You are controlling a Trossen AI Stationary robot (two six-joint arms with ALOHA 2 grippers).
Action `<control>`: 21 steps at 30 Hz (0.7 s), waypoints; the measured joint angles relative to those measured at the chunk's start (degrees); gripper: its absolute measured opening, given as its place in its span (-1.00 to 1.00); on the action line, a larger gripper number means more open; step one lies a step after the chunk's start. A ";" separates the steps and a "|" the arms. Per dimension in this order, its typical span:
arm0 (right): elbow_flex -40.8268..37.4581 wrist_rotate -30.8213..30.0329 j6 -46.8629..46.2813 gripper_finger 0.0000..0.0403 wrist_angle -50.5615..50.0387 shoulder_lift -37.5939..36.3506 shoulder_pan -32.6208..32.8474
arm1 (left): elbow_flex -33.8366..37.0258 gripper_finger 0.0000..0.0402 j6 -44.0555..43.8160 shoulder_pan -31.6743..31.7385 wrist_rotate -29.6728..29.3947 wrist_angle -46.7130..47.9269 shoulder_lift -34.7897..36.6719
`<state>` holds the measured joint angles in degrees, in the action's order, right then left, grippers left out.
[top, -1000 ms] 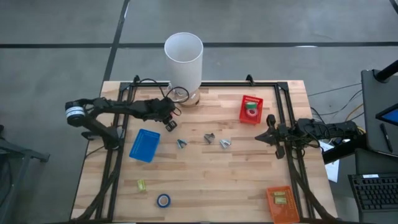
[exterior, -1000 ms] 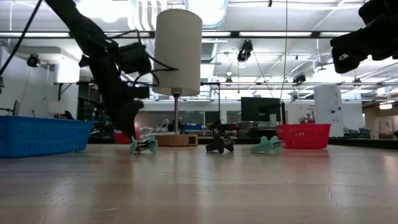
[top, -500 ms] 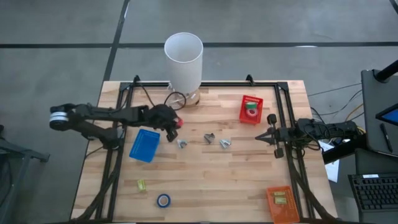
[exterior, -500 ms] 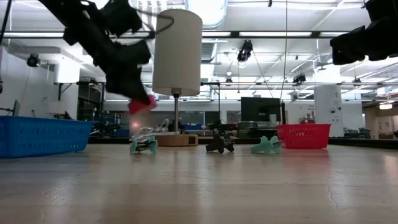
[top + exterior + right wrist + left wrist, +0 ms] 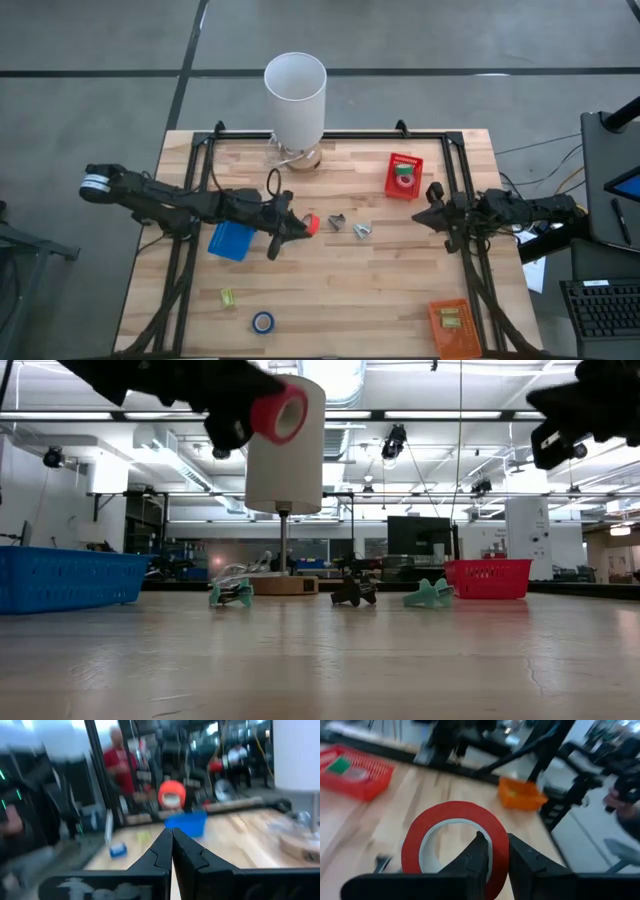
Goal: Pick and place Stapler, Stapler remover, tape
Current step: Put the red tape into the red bin
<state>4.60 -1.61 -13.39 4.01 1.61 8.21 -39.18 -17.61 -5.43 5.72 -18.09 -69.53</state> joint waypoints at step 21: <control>-3.32 -13.56 -4.04 -0.96 27.72 20.75 -0.04 | 0.00 -0.71 4.60 -0.46 3.38 -27.74 -10.42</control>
<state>1.28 -15.17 -17.43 31.72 22.35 8.17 -39.18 -13.01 -5.89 9.09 -45.83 -79.95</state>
